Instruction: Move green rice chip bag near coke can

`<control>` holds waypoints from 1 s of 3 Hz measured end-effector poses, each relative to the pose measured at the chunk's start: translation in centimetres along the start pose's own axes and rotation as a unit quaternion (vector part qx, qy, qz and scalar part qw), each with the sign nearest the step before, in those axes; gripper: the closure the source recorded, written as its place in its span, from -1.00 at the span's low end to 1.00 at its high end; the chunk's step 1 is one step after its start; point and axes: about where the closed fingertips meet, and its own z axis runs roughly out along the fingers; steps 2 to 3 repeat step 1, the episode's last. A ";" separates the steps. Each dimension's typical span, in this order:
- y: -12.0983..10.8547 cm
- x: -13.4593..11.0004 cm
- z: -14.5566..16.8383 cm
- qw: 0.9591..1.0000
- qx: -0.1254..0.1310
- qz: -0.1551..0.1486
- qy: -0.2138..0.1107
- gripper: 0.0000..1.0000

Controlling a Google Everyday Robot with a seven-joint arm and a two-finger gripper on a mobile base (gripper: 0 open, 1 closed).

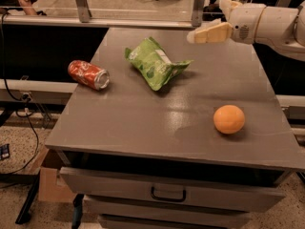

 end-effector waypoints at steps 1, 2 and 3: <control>0.0 0.0 0.0 1.000 0.000 0.000 0.000 -1.00; 0.0 0.0 0.0 1.000 0.000 0.000 0.000 -1.00; 0.0 0.0 0.0 1.000 0.000 0.000 0.000 -1.00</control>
Offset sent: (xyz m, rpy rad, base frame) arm 0.0000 0.0000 0.0000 0.0000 0.0000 0.0000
